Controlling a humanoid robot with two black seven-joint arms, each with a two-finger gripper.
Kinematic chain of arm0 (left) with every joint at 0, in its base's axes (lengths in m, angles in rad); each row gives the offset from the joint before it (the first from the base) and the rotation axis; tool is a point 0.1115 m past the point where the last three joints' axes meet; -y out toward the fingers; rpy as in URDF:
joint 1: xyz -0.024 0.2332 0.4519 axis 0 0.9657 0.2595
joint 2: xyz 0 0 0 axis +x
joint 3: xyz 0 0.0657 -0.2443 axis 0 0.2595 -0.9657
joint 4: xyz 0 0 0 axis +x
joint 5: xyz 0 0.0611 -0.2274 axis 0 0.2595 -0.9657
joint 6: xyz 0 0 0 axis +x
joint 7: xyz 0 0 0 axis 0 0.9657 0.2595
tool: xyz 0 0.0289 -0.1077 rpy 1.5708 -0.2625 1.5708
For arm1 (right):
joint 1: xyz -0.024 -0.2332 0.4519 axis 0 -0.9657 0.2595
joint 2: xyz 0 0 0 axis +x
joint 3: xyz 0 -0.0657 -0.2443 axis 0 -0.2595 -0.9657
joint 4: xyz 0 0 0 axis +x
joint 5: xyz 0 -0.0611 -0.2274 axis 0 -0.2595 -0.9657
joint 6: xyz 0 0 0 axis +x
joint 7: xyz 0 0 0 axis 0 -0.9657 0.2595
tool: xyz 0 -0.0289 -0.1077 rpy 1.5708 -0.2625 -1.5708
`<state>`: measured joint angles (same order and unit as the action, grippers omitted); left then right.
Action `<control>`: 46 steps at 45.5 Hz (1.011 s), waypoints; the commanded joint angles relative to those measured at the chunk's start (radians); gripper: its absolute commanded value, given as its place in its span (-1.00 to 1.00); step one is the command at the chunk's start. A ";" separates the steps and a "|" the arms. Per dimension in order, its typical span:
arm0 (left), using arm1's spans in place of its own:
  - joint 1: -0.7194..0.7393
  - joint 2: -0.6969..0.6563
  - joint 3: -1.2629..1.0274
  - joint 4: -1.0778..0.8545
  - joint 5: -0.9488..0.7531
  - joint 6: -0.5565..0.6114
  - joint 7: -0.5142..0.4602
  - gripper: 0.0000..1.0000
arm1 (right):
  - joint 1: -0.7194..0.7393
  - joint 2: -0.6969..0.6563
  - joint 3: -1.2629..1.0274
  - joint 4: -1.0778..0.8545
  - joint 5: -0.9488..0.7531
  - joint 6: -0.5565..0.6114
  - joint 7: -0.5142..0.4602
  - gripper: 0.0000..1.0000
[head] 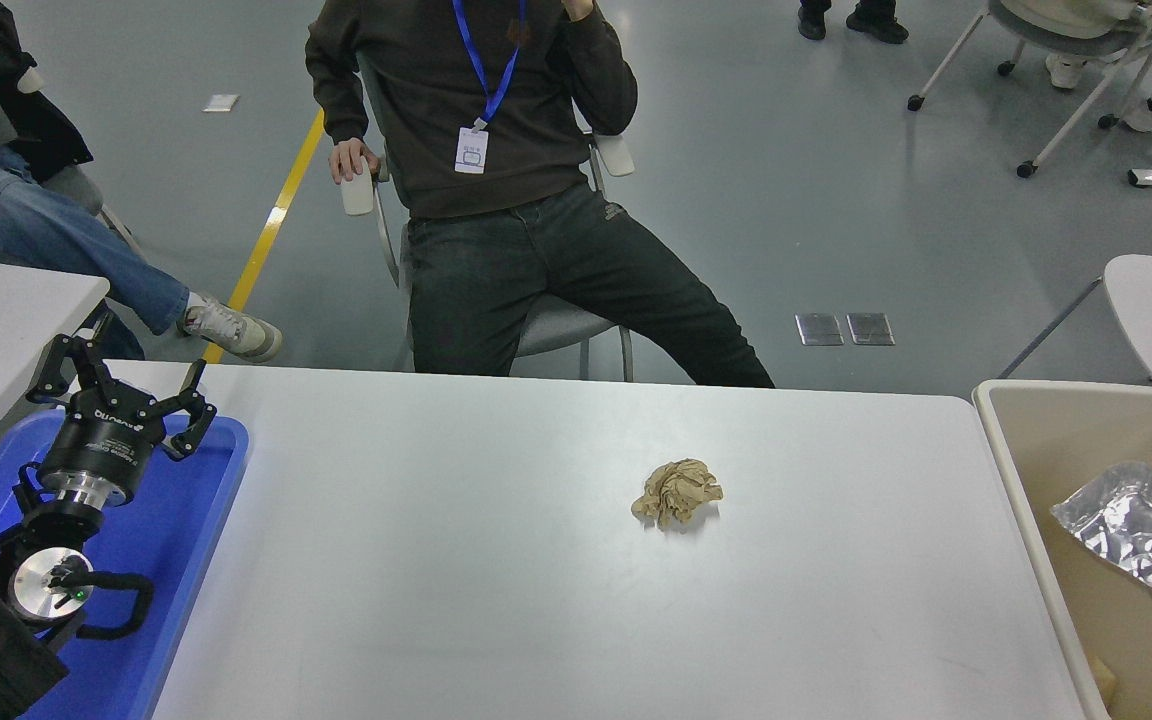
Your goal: Clean the table surface
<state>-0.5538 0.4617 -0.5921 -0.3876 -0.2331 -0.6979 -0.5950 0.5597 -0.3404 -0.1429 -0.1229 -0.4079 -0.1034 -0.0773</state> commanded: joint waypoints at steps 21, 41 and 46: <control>0.000 0.000 0.000 0.001 0.000 0.000 0.001 1.00 | 0.143 -0.028 0.019 0.019 0.008 -0.102 -0.007 0.96; 0.000 0.000 0.000 0.001 0.000 0.001 0.000 1.00 | 0.439 -0.299 0.132 0.261 0.081 -0.067 0.001 0.95; 0.000 0.000 0.000 0.001 0.000 0.000 0.000 1.00 | 0.474 -0.307 0.198 0.292 0.081 -0.070 0.007 0.95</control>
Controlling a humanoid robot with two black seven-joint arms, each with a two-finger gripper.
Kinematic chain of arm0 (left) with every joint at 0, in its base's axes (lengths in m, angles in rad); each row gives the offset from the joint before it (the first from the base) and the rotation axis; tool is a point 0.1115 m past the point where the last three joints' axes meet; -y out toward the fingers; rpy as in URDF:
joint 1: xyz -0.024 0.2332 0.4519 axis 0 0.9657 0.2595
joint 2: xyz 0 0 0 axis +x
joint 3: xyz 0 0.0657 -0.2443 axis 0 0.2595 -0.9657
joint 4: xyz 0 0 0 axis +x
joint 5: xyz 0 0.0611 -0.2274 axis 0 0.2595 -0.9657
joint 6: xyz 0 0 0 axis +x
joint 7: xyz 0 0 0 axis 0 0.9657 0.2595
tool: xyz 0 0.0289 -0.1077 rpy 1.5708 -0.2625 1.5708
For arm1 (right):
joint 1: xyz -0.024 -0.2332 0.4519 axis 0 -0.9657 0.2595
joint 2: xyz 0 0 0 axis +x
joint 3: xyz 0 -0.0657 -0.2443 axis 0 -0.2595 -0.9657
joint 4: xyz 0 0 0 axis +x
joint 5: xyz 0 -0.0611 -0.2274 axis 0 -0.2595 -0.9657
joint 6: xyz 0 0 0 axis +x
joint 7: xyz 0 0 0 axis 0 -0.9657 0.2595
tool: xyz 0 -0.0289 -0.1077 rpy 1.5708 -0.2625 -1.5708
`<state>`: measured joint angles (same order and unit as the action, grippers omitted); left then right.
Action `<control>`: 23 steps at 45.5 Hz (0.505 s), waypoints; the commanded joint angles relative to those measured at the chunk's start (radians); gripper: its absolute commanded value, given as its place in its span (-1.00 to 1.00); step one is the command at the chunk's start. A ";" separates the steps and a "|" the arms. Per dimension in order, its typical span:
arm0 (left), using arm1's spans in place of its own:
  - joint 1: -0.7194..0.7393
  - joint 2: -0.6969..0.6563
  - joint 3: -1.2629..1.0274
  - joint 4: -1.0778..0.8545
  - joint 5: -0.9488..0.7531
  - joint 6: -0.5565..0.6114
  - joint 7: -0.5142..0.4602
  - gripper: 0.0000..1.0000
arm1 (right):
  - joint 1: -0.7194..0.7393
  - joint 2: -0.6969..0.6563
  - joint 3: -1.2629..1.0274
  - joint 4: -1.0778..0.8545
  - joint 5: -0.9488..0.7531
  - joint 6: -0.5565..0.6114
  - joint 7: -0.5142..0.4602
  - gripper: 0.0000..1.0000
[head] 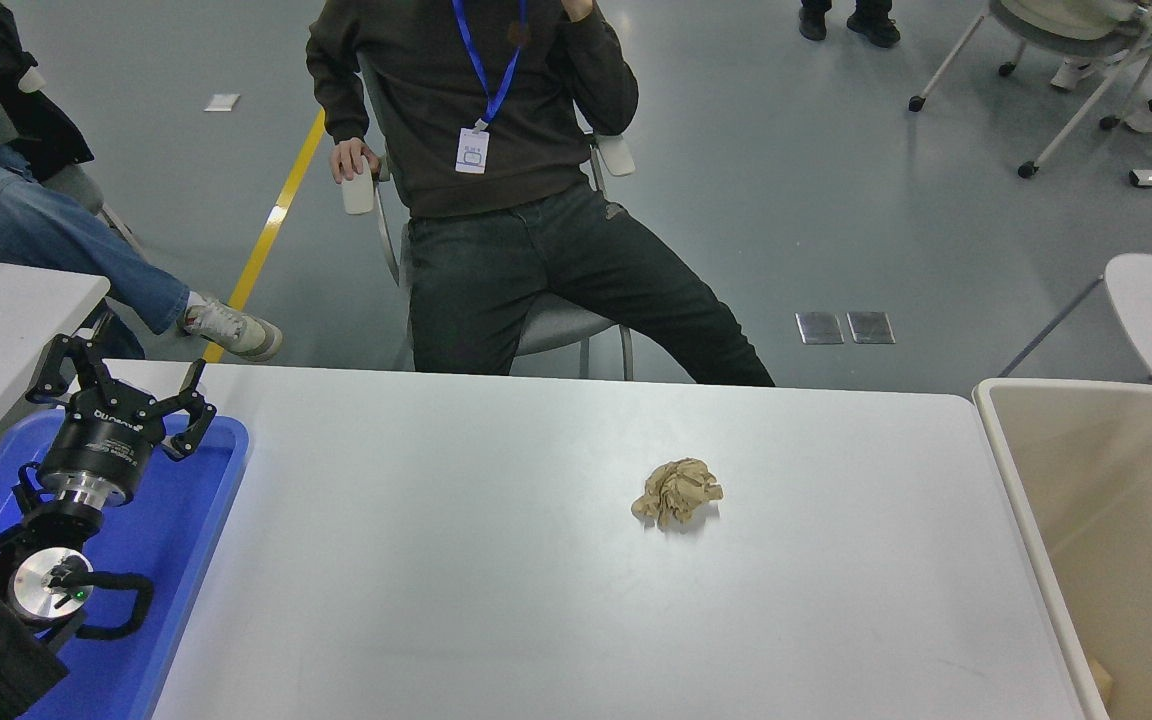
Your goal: Clean the table surface
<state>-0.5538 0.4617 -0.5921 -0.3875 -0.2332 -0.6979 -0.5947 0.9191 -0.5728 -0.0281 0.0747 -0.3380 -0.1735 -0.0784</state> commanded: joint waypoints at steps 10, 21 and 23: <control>0.000 0.000 0.000 0.001 0.000 0.000 0.000 1.00 | 0.126 -0.101 0.451 0.213 0.019 0.000 0.008 0.95; 0.000 0.000 0.000 -0.001 0.000 0.000 0.000 1.00 | 0.122 -0.134 0.717 0.425 0.062 0.006 0.009 0.95; 0.000 0.000 0.000 -0.001 0.000 0.000 0.000 1.00 | 0.122 -0.139 0.718 0.464 0.062 0.006 0.009 0.96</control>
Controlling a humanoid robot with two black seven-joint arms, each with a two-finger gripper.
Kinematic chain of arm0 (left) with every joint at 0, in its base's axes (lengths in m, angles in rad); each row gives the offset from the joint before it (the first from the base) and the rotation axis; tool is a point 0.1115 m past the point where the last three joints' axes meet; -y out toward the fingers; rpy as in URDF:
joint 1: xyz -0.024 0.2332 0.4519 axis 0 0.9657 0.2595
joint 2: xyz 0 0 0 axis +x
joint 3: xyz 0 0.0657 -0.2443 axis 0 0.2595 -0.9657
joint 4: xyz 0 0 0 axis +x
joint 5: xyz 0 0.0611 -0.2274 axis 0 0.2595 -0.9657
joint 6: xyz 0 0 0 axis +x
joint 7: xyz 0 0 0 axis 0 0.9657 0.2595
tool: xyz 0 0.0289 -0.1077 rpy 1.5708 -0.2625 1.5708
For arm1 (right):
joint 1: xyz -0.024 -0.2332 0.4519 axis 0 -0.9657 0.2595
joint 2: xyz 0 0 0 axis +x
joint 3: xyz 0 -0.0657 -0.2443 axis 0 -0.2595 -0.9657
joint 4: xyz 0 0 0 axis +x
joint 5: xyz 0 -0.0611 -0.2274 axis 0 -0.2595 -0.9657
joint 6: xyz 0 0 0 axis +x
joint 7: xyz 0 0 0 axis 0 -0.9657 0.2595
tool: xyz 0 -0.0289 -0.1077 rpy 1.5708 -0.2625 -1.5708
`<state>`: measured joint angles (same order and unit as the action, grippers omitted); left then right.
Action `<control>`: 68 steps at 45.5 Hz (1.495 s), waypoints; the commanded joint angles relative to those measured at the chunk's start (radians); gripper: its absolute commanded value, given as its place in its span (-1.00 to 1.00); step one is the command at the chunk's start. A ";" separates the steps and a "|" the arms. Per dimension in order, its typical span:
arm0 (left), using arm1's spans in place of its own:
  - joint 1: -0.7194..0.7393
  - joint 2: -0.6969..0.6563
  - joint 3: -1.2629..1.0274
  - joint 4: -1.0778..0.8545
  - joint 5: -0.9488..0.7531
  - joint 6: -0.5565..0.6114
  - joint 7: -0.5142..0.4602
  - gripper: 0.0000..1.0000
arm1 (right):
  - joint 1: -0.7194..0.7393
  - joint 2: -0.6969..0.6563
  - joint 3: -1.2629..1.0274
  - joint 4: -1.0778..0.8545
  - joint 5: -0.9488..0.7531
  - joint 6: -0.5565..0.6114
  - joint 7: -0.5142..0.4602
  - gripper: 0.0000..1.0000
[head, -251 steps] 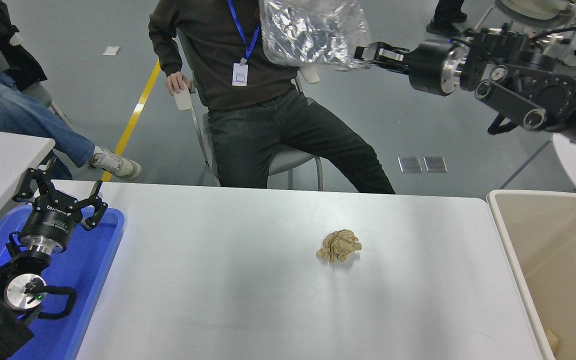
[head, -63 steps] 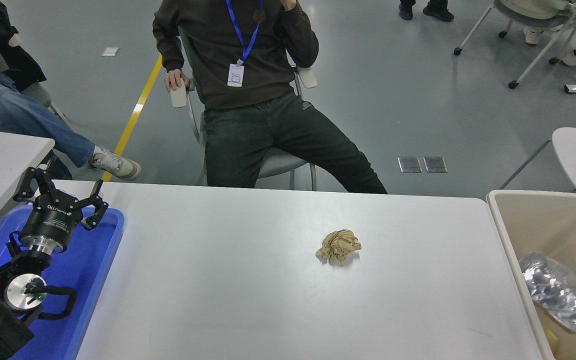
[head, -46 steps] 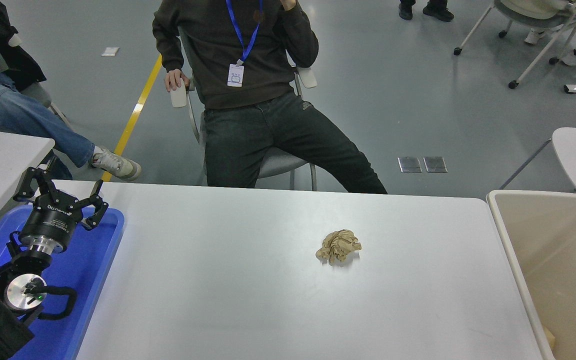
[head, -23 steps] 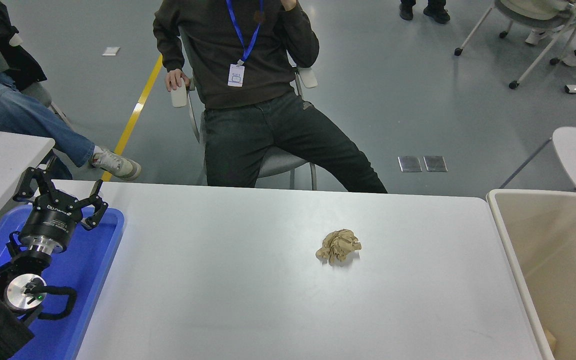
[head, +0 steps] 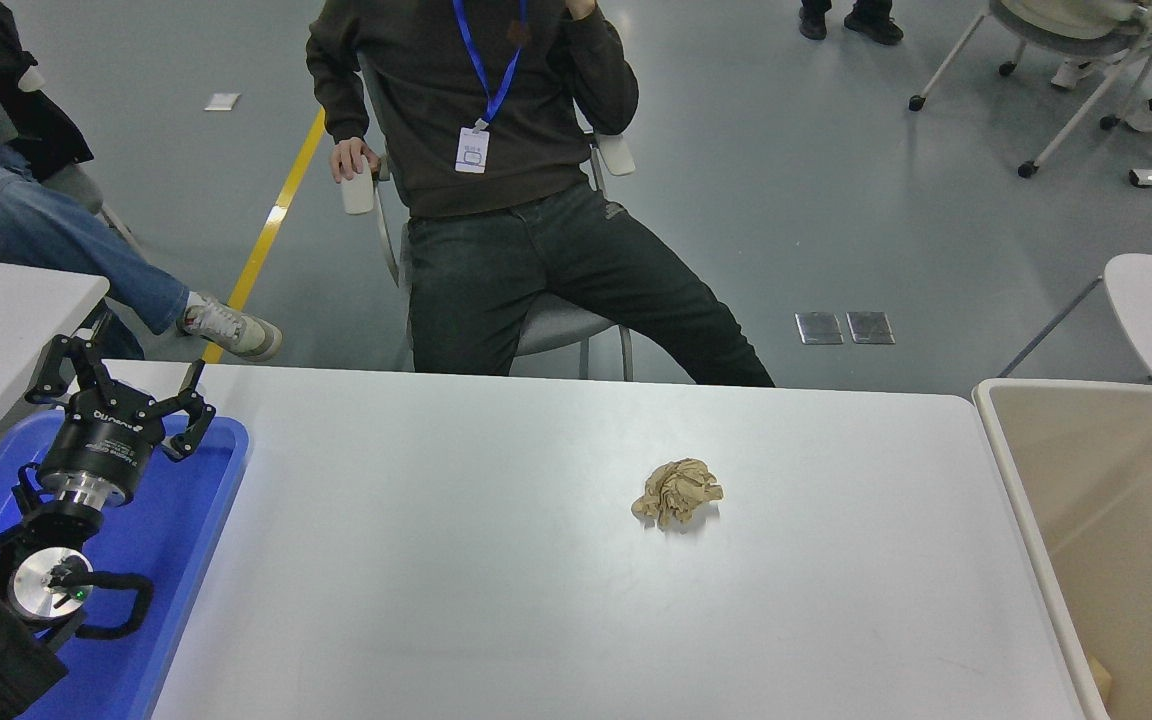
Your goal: Clean the table surface
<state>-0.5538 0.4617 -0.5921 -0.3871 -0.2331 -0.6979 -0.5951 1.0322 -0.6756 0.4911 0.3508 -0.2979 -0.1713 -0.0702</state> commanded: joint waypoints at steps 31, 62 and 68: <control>0.000 0.000 0.000 0.001 0.000 0.000 0.000 1.00 | -0.053 0.156 0.465 0.418 0.065 0.079 0.225 0.97; 0.000 0.000 0.000 0.001 0.000 0.000 0.000 1.00 | -0.373 0.355 0.445 0.439 0.052 0.104 0.558 0.97; 0.000 0.000 0.000 -0.001 0.000 0.000 0.000 1.00 | -0.417 0.363 0.443 0.432 0.052 0.105 0.575 0.97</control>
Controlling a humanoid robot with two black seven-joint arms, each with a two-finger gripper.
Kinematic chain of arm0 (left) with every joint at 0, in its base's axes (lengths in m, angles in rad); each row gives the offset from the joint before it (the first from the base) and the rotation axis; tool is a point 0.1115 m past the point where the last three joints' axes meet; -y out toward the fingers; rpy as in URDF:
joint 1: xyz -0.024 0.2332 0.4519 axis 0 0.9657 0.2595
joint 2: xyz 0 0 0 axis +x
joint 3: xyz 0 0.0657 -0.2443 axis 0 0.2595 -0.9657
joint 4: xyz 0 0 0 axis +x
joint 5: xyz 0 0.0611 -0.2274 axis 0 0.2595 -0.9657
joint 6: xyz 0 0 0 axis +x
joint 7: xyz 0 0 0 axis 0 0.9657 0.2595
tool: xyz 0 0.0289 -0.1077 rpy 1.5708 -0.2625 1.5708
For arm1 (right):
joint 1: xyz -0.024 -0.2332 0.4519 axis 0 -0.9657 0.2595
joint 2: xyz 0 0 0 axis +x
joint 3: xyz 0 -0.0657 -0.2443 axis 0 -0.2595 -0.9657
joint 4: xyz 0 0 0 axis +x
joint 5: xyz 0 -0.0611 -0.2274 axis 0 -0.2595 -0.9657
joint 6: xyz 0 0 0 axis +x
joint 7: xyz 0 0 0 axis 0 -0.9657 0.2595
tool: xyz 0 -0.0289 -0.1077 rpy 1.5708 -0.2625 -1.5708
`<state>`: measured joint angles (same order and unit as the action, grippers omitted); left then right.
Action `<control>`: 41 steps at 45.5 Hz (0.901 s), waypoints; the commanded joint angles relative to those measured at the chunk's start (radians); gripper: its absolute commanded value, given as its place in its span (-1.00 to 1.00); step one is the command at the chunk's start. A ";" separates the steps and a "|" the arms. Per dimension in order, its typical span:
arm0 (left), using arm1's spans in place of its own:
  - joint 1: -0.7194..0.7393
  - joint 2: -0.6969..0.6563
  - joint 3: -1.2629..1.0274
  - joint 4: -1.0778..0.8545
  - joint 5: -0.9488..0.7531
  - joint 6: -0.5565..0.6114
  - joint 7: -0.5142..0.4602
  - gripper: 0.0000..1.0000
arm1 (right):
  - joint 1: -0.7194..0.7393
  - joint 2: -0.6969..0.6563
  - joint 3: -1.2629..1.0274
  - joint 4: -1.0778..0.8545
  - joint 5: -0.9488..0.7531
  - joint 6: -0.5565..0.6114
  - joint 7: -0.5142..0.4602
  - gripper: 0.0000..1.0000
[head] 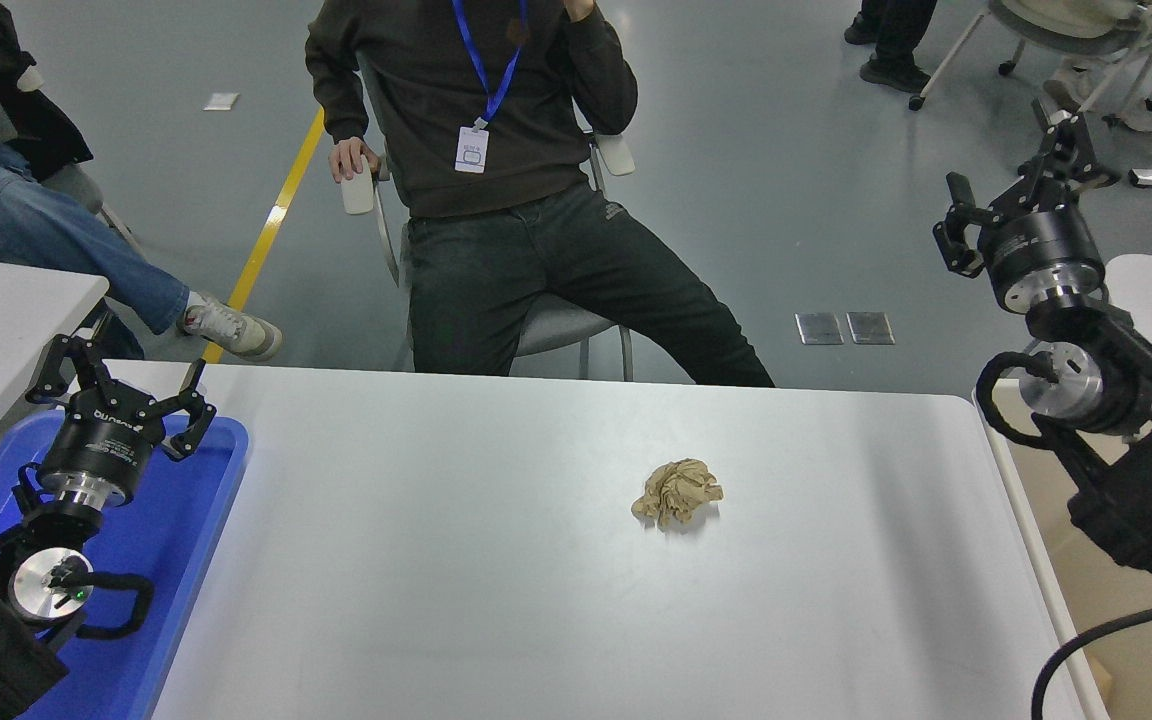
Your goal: Clean the table surface
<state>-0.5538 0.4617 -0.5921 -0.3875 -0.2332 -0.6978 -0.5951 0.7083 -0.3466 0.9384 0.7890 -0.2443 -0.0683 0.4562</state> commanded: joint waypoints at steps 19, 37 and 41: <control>0.000 0.000 0.000 -0.001 0.000 0.000 0.000 1.00 | -0.217 0.092 -0.007 -0.024 -0.003 0.002 0.113 0.97; 0.000 0.000 0.000 -0.001 0.000 0.000 0.000 1.00 | -0.268 0.104 -0.009 -0.019 -0.003 0.002 0.136 0.97; 0.000 0.000 -0.002 0.001 0.000 0.000 0.000 1.00 | -0.262 0.103 -0.009 -0.019 -0.001 0.002 0.134 0.97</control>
<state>-0.5536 0.4618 -0.5922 -0.3875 -0.2331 -0.6978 -0.5950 0.4612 -0.2489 0.9300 0.7663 -0.2468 -0.0661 0.5826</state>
